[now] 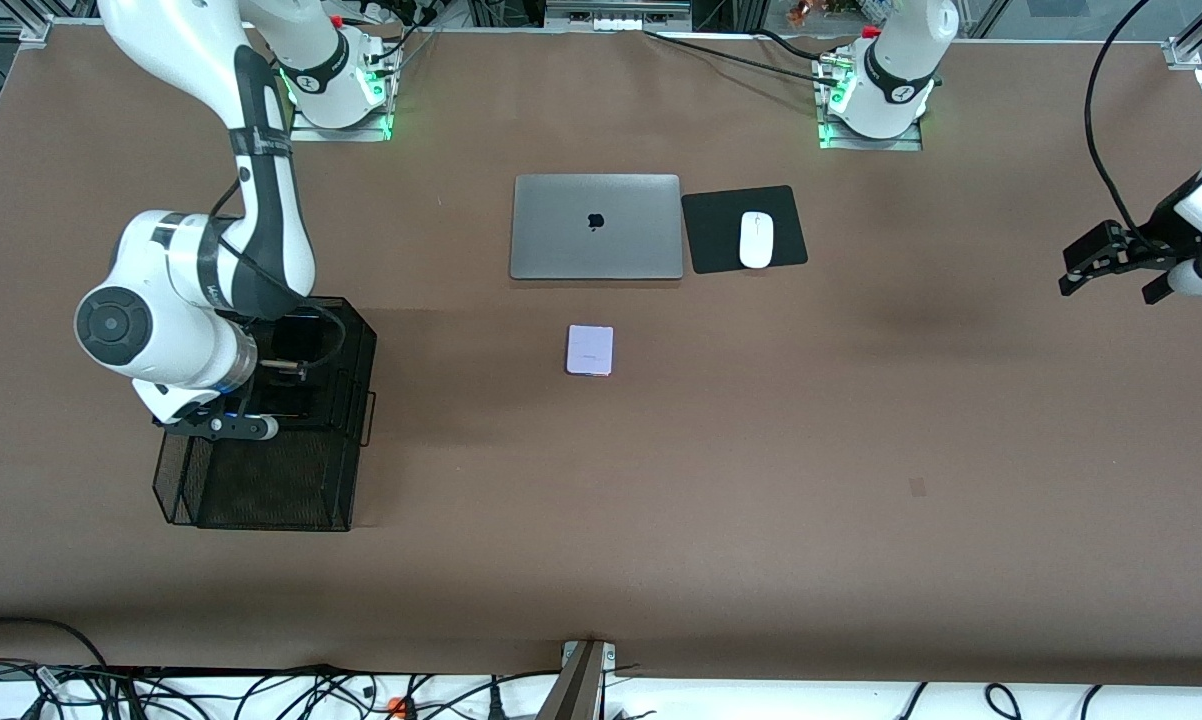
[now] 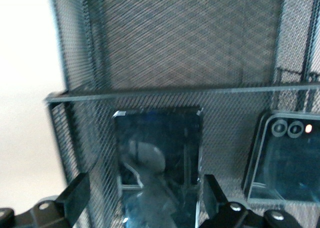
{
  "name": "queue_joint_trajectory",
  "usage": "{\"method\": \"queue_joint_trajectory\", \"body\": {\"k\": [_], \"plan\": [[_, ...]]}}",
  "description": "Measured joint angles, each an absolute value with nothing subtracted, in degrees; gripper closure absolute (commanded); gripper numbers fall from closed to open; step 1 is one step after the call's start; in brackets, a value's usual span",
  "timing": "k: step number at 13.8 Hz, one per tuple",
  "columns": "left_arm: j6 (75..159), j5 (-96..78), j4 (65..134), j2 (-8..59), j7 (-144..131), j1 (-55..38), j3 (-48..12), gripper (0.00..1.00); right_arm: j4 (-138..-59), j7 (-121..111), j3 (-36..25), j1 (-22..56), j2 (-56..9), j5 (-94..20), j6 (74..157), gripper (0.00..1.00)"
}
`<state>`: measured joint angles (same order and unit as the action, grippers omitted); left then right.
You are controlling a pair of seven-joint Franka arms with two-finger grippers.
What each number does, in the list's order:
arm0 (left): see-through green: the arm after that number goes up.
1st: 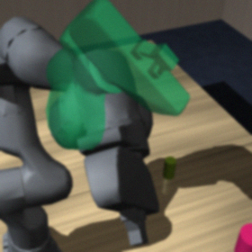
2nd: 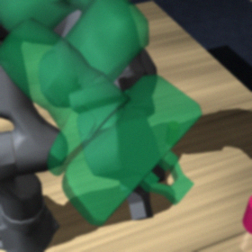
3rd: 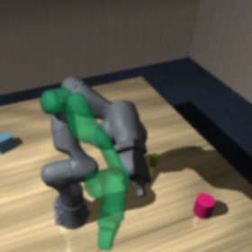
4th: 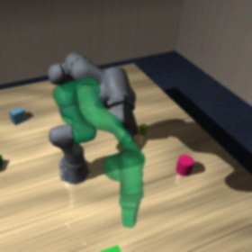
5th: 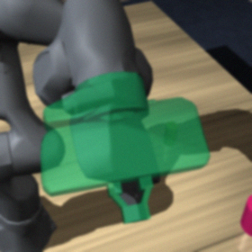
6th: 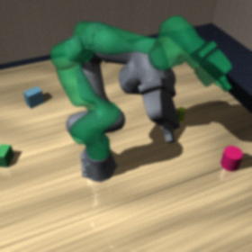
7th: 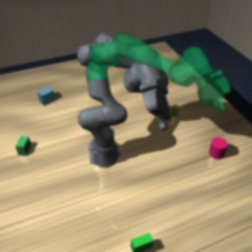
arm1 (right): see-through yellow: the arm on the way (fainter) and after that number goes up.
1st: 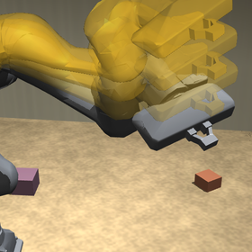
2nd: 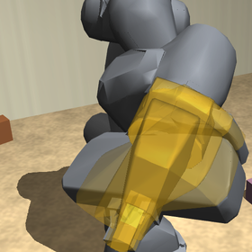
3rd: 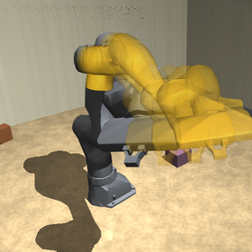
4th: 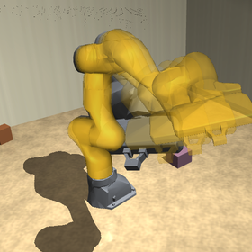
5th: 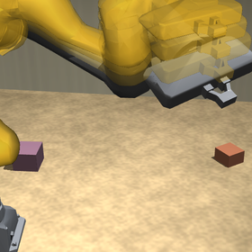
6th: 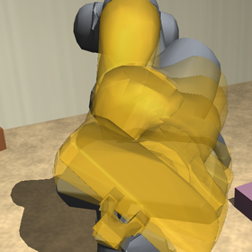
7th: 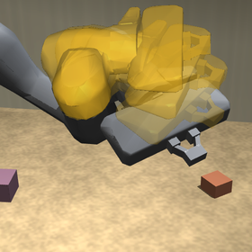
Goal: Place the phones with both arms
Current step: 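Open the right gripper over the basket while the left gripper withdraws, then reach the right gripper over the white phone beside the laptop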
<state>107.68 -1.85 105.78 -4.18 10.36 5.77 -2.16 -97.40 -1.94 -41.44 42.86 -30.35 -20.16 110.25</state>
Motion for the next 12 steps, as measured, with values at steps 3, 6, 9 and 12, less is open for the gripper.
{"method": "queue_joint_trajectory", "body": {"k": [3, 6, 9, 12], "plan": [[106.58, 1.33, 103.63, -4.19, 10.3, 5.47, -5.72, 0.0, -92.71, 2.63, -41.52, 42.97, -27.56, -23.1, 101.88, 0.0], [106.51, 1.81, 103.31, -4.04, 10.55, 5.56, -5.89, 0.0, -89.27, 12.27, -40.7, 45.24, -25.58, -24.13, 99.54, 0.0], [106.51, 1.82, 103.21, -3.86, 10.69, 5.6, -5.92, 0.0, -88.19, 21.32, -39.22, 51.33, -25.61, -26.18, 100.85, 0.0], [106.5, 1.82, 103.18, -3.83, 10.76, 5.6, -5.93, 0.0, -88.19, 24.14, -38.86, 57.07, -26.52, -26.26, 105.07, 0.0]]}}
